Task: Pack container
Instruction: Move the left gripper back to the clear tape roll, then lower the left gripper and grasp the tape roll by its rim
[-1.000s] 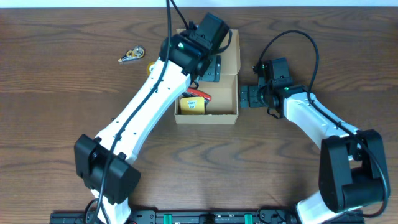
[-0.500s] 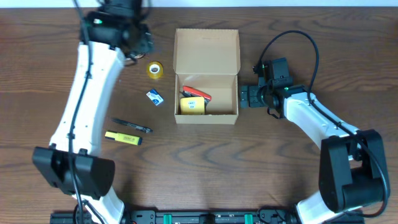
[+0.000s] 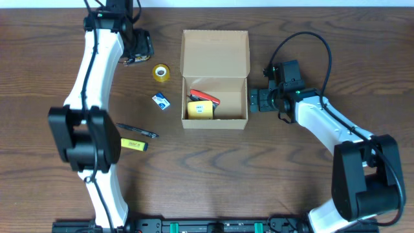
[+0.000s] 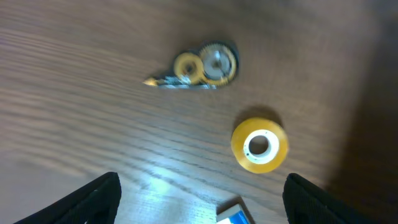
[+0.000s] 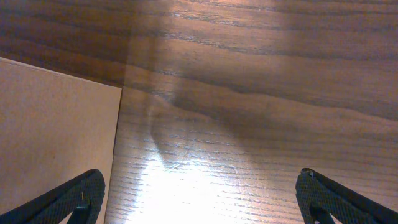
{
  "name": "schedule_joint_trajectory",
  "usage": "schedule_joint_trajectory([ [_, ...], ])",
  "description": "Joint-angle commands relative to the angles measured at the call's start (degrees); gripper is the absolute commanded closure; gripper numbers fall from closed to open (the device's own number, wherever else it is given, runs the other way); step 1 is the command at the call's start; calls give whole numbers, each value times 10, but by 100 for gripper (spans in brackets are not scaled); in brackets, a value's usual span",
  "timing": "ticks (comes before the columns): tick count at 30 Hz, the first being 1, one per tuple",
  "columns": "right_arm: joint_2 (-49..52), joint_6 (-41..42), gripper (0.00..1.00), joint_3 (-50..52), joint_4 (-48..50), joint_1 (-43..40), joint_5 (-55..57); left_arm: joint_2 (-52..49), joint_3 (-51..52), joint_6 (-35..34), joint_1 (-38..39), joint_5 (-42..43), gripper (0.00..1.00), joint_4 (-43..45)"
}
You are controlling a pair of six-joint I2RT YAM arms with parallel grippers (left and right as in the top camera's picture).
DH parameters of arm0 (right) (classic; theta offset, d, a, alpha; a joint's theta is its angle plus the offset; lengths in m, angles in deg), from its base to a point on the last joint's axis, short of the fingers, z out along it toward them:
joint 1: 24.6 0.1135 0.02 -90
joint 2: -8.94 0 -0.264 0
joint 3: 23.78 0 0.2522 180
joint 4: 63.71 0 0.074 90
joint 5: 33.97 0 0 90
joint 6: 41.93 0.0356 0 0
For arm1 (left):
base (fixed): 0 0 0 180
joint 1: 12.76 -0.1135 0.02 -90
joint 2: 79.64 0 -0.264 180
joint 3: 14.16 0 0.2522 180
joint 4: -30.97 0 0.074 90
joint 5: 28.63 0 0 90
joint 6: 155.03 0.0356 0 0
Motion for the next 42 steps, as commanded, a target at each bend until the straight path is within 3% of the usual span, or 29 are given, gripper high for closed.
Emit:
schedule_joint_trajectory([
  [1, 5, -8, 1, 1, 0, -1, 0, -32, 6, 64, -2, 58, 16, 2],
  [17, 5, -8, 1, 1, 0, -1, 0, -98, 6, 181, 32, 64, 16, 30],
  [42, 5, -8, 1, 1, 0, -1, 0, -114, 43, 170, 66, 12, 5, 84],
])
